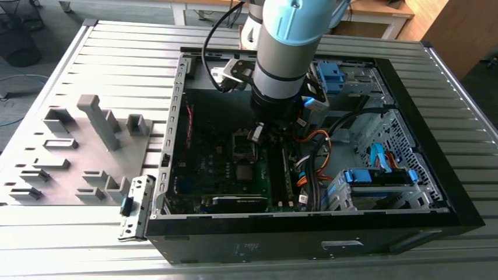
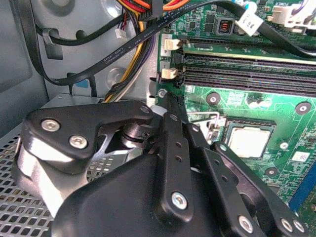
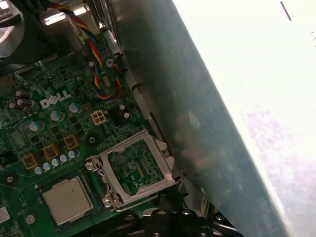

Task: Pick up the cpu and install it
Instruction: 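Close the cpu cover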

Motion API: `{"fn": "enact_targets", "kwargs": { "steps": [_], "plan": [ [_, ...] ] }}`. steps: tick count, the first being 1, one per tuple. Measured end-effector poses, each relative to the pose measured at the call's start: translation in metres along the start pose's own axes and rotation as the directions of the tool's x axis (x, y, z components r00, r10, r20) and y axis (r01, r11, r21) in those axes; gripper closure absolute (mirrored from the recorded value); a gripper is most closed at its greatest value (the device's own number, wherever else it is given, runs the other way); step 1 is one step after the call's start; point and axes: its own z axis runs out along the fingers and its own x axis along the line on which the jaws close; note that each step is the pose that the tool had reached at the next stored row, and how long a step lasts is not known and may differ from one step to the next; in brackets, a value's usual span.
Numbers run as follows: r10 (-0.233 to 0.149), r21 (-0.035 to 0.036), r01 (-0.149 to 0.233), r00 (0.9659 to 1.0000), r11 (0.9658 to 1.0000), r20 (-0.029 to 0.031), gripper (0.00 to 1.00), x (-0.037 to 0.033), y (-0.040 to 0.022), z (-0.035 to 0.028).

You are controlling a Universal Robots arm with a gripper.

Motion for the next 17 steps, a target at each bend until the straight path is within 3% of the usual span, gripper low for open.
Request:
{"fn": "enact_targets", "kwargs": {
  "steps": [17],
  "plan": [
    [0.000,-0.0003,0.000,1.0000,1.0000,0.0019,0.89,0.0011,0.0021,-0.0014]
  ]
}}
